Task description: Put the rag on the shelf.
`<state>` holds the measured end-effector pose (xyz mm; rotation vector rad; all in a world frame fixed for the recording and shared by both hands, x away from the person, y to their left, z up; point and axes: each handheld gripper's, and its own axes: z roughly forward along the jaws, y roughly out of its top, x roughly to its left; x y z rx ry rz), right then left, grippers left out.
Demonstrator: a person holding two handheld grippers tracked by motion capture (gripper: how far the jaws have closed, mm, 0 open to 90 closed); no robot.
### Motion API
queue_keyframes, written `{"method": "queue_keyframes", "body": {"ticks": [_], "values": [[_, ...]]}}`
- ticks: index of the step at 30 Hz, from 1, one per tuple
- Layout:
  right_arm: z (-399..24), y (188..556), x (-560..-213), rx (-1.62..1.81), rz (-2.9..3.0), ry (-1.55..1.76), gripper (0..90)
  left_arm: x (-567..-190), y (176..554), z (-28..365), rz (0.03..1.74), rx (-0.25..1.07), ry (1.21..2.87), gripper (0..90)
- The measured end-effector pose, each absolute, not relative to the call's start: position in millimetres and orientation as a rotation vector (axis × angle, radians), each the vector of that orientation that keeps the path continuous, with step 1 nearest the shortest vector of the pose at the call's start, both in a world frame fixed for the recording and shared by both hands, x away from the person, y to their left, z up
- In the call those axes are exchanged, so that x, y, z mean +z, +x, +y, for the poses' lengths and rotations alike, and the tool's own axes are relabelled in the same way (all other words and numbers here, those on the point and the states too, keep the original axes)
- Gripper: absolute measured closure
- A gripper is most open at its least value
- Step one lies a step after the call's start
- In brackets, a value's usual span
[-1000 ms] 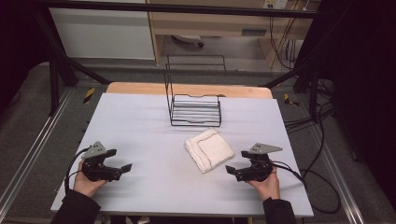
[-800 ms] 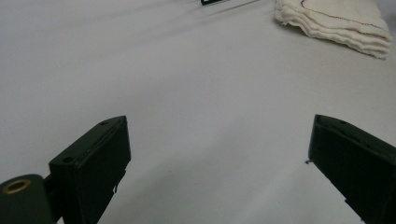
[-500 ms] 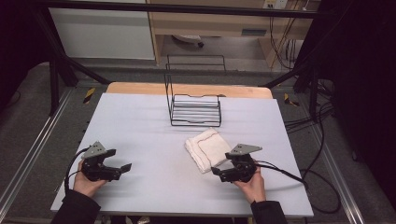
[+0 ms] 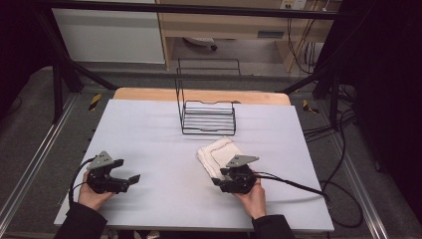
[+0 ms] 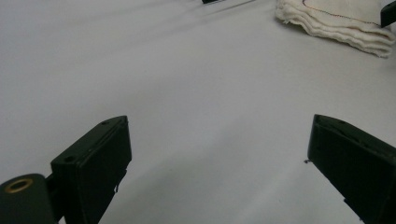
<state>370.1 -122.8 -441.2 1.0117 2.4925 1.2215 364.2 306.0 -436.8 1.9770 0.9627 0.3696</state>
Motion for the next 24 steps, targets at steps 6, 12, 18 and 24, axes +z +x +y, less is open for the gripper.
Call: {"method": "queue_keyframes", "body": {"ticks": [6, 12, 18, 24], "values": [[-117, 371, -449, 1.166, 2.493, 1.01, 54.8, -437, 364, 306, 0.964, 0.369, 1.975, 6.1], [-116, 369, -451, 1.132, 2.471, 0.961, 62.5, -437, 364, 306, 0.963, 0.37, 1.979, 6.3], [-110, 366, -451, 1.059, 2.456, 0.919, 65.8, -437, 364, 305, 0.962, 0.371, 1.979, 6.4], [-106, 365, -449, 0.985, 2.438, 0.931, 75.7, -437, 364, 305, 0.962, 0.371, 1.979, 6.5]]}}
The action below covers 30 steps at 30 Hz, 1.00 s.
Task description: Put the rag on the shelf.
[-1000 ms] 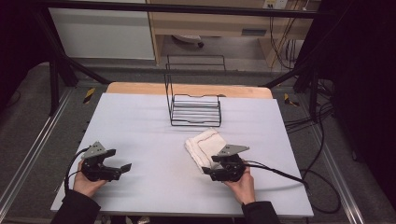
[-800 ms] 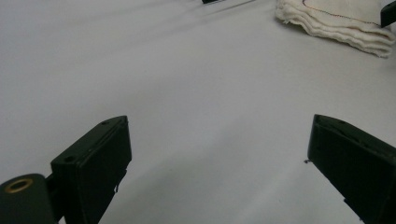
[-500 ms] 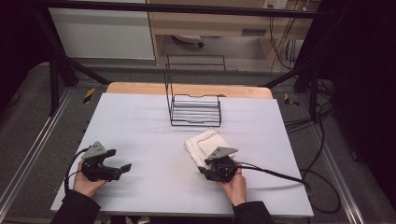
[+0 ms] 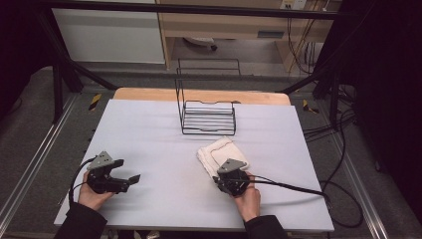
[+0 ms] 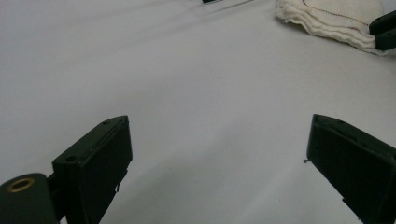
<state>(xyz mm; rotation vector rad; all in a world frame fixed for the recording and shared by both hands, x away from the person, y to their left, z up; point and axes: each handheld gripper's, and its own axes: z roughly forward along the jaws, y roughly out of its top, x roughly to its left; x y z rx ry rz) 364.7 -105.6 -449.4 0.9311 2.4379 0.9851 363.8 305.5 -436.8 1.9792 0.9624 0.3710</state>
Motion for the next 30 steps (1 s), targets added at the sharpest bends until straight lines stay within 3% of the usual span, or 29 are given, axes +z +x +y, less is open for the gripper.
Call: {"method": "queue_keyframes", "body": {"ticks": [4, 21, 24, 30], "values": [[-106, 366, -448, 0.974, 2.428, 0.964, 83.3, -437, 364, 305, 0.962, 0.371, 1.98, 6.6], [-122, 361, -437, 1.025, 2.5, 0.983, 84.7, -436, 363, 305, 0.96, 0.37, 1.981, 6.8], [-121, 364, -441, 1.052, 2.506, 0.997, 79.3, -436, 363, 305, 0.961, 0.37, 1.982, 6.9], [-144, 374, -427, 1.157, 2.408, 1.031, 49.4, -437, 363, 305, 0.962, 0.368, 1.982, 6.9]]}}
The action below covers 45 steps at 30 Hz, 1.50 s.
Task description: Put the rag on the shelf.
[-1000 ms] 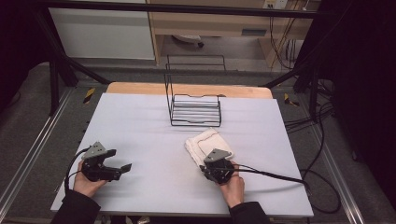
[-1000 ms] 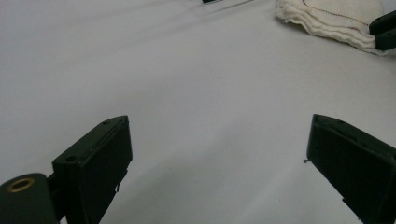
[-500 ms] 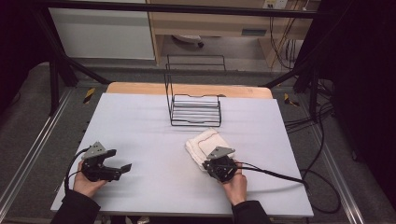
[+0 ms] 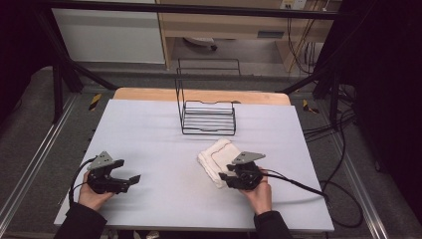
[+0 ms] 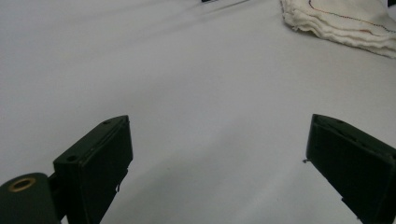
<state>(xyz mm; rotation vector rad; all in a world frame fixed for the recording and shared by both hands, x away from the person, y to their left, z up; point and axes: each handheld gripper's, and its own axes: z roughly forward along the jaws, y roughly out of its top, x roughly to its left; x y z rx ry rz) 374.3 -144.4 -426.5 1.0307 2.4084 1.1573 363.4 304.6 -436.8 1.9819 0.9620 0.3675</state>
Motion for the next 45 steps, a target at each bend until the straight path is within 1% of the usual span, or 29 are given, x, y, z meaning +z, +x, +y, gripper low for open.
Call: {"method": "queue_keyframes", "body": {"ticks": [4, 5, 6, 8, 11, 12, 14, 15, 16, 17, 20, 21, 22, 23, 24, 28, 34, 36, 41, 45], "values": [[-174, 390, -426, 1.093, 2.318, 1.107, 41.4, -437, 364, 303, 0.958, 0.368, 1.99, 6.9], [-174, 390, -426, 1.093, 2.318, 1.107, 41.4, -437, 364, 303, 0.958, 0.368, 1.99, 6.9], [-188, 399, -433, 1.055, 2.299, 1.166, 41.3, -437, 364, 303, 0.961, 0.368, 1.988, 6.9], [-196, 406, -438, 1.043, 2.303, 1.207, 41.5, -437, 364, 303, 0.96, 0.368, 1.988, 6.9], [-199, 411, -442, 1.046, 2.313, 1.228, 42.6, -437, 364, 303, 0.96, 0.367, 1.989, 6.9], [-198, 414, -445, 1.045, 2.333, 1.231, 44.8, -437, 364, 303, 0.961, 0.367, 1.99, 6.9], [-197, 416, -447, 1.054, 2.355, 1.236, 52.6, -437, 364, 303, 0.961, 0.366, 1.989, 6.9], [-197, 416, -447, 1.054, 2.355, 1.236, 52.6, -437, 364, 303, 0.96, 0.367, 1.99, 6.9], [-196, 417, -448, 1.072, 2.368, 1.244, 56.7, -437, 363, 303, 0.96, 0.368, 1.989, 7.0], [-196, 417, -448, 1.072, 2.368, 1.244, 56.7, -437, 364, 303, 0.96, 0.367, 1.989, 7.0], [-196, 416, -449, 1.095, 2.365, 1.3, 63.0, -437, 364, 302, 0.961, 0.367, 1.99, 7.0], [-197, 416, -449, 1.098, 2.367, 1.307, 66.5, -437, 364, 302, 0.959, 0.368, 1.992, 7.0], [-197, 416, -449, 1.098, 2.367, 1.307, 66.5, -437, 364, 302, 0.959, 0.368, 1.992, 7.0], [-197, 414, -447, 1.1, 2.373, 1.309, 74.4, -437, 363, 302, 0.959, 0.368, 1.991, 7.0], [-197, 414, -447, 1.102, 2.368, 1.318, 76.4, -437, 363, 303, 0.96, 0.367, 1.991, 7.0], [-198, 405, -442, 1.093, 2.362, 1.349, 79.0, -437, 364, 303, 0.96, 0.367, 1.99, 7.0], [-199, 386, -437, 1.092, 2.358, 1.394, 79.3, -437, 364, 302, 0.965, 0.364, 1.99, 7.0], [-199, 374, -437, 1.08, 2.36, 1.396, 79.2, -437, 364, 302, 0.967, 0.365, 1.99, 7.0], [-200, 367, -440, 1.08, 2.354, 1.404, 77.5, -437, 364, 299, 0.973, 0.363, 1.995, 6.9], [-203, 368, -442, 1.101, 2.347, 1.343, 63.3, -435, 363, 294, 0.976, 0.361, 1.995, 6.7]]}}
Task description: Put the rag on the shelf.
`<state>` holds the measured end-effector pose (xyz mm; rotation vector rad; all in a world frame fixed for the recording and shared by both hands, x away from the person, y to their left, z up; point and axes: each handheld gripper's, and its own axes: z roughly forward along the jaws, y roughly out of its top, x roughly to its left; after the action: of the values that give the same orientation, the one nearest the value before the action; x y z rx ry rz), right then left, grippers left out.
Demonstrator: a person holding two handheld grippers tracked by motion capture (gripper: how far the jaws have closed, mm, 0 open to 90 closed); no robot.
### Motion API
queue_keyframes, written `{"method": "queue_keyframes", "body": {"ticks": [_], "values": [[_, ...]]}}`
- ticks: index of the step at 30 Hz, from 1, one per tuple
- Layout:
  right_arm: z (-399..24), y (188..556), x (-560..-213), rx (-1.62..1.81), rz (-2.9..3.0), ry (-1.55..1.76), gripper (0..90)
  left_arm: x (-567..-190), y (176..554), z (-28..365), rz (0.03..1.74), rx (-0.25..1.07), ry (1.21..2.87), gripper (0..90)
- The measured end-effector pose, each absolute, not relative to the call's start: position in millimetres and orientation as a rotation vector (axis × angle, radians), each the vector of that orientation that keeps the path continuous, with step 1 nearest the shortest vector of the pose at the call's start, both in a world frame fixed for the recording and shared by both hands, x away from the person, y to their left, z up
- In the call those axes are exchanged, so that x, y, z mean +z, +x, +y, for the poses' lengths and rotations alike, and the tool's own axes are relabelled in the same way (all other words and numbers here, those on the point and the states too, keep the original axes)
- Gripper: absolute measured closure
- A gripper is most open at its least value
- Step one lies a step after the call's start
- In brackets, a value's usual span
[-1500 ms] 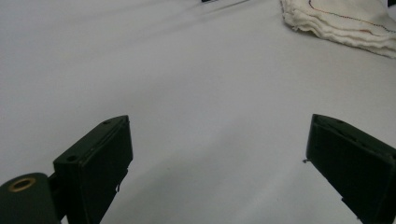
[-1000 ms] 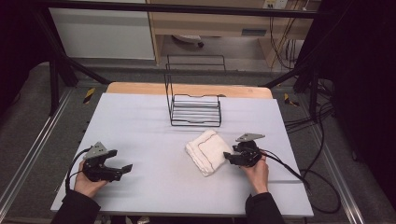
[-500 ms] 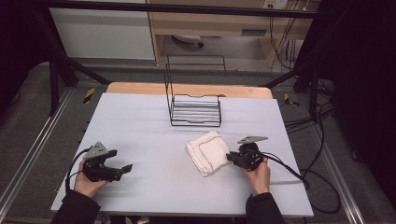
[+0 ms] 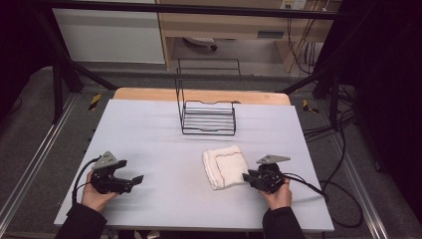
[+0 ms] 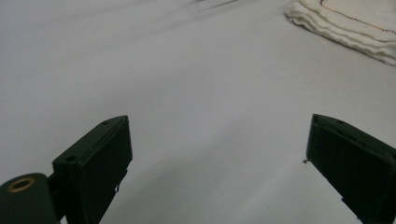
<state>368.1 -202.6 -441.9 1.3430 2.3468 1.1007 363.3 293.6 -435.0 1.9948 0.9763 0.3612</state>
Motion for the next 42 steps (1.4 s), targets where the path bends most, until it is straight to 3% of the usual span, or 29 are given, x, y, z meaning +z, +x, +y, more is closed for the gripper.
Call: {"method": "queue_keyframes", "body": {"ticks": [1, 2, 4, 5, 7, 8, 9, 11, 13, 21, 36, 42], "values": [[-203, 368, -441, 1.114, 2.35, 1.322, 57.4, -434, 363, 292, 0.977, 0.359, 1.99, 6.6], [-203, 368, -441, 1.114, 2.35, 1.322, 57.4, -433, 363, 289, 0.979, 0.357, 1.987, 6.5], [-206, 370, -439, 1.153, 2.323, 1.263, 44.2, -431, 364, 286, 0.98, 0.361, 1.985, 6.1], [-206, 370, -439, 1.153, 2.323, 1.263, 44.2, -430, 364, 284, 0.979, 0.363, 1.982, 6.1], [-209, 373, -437, 1.154, 2.304, 1.213, 31.2, -427, 364, 278, 0.984, 0.362, 1.971, 5.6], [-209, 373, -437, 1.154, 2.304, 1.213, 31.2, -426, 365, 275, 0.986, 0.364, 1.969, 5.6], [-210, 375, -437, 1.158, 2.299, 1.204, 24.0, -424, 367, 271, 0.987, 0.367, 1.973, 4.9], [-211, 376, -438, 1.164, 2.293, 1.201, 20.1, -421, 369, 264, 0.989, 0.361, 1.97, 4.9], [-215, 380, -440, 1.17, 2.282, 1.228, 9.4, -419, 373, 248, 0.989, 0.368, 1.988, 3.3], [-219, 383, -439, 1.185, 2.297, 1.209, 1.8, -417, 383, 209, 0.945, 0.332, 2.018, 3.2], [-220, 380, -438, 1.186, 2.297, 1.197, 0.9, -423, 411, 132, 0.961, 0.305, 2.057, 4.8], [-220, 379, -438, 1.183, 2.302, 1.197, 0.8, -424, 426, 111, 1.033, 0.277, 2.019, 10.6]]}}
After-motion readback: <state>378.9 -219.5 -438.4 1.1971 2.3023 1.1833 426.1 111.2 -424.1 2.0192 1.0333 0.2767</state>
